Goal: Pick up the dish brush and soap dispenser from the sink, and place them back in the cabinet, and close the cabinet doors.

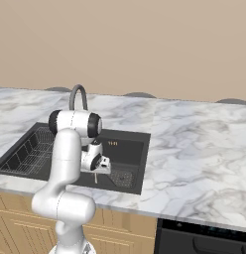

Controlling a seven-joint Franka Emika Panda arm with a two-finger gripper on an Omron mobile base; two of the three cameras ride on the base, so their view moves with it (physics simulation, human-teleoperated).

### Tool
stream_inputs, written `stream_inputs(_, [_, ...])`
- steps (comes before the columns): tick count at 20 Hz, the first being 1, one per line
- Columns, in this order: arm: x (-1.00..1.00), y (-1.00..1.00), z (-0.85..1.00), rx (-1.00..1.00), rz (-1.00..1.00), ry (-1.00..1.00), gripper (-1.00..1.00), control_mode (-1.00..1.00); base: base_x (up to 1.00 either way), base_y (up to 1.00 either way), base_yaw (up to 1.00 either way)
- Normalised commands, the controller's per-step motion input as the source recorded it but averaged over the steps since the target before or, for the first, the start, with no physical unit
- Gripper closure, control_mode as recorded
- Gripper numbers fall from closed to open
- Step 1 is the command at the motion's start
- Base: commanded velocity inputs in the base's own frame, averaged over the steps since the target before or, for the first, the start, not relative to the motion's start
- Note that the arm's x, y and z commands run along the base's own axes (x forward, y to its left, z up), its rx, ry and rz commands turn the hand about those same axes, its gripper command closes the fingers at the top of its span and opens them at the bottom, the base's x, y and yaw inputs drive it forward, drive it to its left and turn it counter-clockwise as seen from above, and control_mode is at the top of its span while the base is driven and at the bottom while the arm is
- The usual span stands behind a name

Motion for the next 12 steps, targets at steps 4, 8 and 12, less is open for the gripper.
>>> stream_inputs(4, [0.00, 0.00, 0.00, 0.00, 0.00, 0.00, 1.00, -1.00, 0.00, 0.00, 0.00])
stream_inputs(8, [0.00, 0.00, 0.36, 0.00, 0.00, 0.00, 1.00, -1.00, 0.00, 0.00, 0.00])
stream_inputs(12, [0.00, 0.00, 0.53, -0.01, 0.00, 0.00, 1.00, -1.00, 0.00, 0.00, 0.00])
